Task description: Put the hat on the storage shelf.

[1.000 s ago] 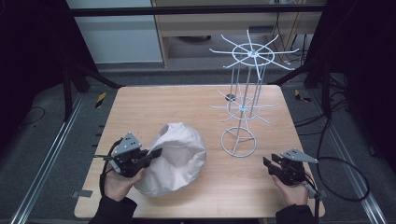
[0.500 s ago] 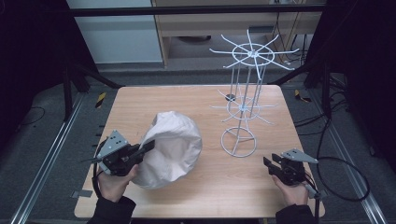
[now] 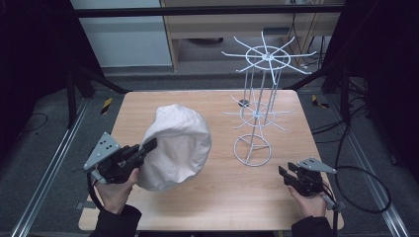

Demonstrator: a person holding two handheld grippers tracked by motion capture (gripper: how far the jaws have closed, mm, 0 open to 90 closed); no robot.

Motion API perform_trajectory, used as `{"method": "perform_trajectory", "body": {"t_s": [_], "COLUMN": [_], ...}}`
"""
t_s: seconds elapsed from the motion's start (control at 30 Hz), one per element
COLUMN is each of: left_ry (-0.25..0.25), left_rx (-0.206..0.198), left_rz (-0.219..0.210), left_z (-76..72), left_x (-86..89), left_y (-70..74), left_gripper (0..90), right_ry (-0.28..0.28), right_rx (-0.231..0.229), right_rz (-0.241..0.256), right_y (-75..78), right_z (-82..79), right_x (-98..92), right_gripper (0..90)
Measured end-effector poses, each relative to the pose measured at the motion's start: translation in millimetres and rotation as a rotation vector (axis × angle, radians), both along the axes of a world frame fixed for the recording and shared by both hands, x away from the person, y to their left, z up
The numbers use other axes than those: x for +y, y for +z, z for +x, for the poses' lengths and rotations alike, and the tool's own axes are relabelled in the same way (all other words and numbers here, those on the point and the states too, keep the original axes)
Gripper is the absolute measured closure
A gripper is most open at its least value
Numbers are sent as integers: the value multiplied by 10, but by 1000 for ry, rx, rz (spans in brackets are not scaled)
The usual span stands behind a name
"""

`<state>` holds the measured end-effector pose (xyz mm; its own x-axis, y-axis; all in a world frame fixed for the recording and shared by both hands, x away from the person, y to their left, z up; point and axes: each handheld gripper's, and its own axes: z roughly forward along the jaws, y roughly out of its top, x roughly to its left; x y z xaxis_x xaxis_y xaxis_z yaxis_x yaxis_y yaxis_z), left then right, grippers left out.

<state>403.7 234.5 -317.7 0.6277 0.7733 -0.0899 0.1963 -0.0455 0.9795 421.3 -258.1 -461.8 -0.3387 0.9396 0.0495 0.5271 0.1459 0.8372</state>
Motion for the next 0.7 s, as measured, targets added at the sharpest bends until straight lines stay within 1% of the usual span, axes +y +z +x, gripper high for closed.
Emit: {"method": "perform_trajectory", "body": {"t_s": [0.2, 0.37, 0.7], "left_ry": [-3, -9, -15], "left_rx": [-42, -72, -130], "left_rz": [-58, -75, -148], "left_z": [6, 17, 30], "left_x": [-45, -136, -244], "left_y": [121, 200, 364], "left_gripper": [878, 878, 878], "right_ry": [1, 2, 6], "right_rx": [-5, -4, -6], "right_rz": [-6, -8, -8], "right_y": [-4, -8, -11], "right_z": [2, 1, 1], "right_x": [-7, -4, -3], "right_gripper": [576, 575, 574]}}
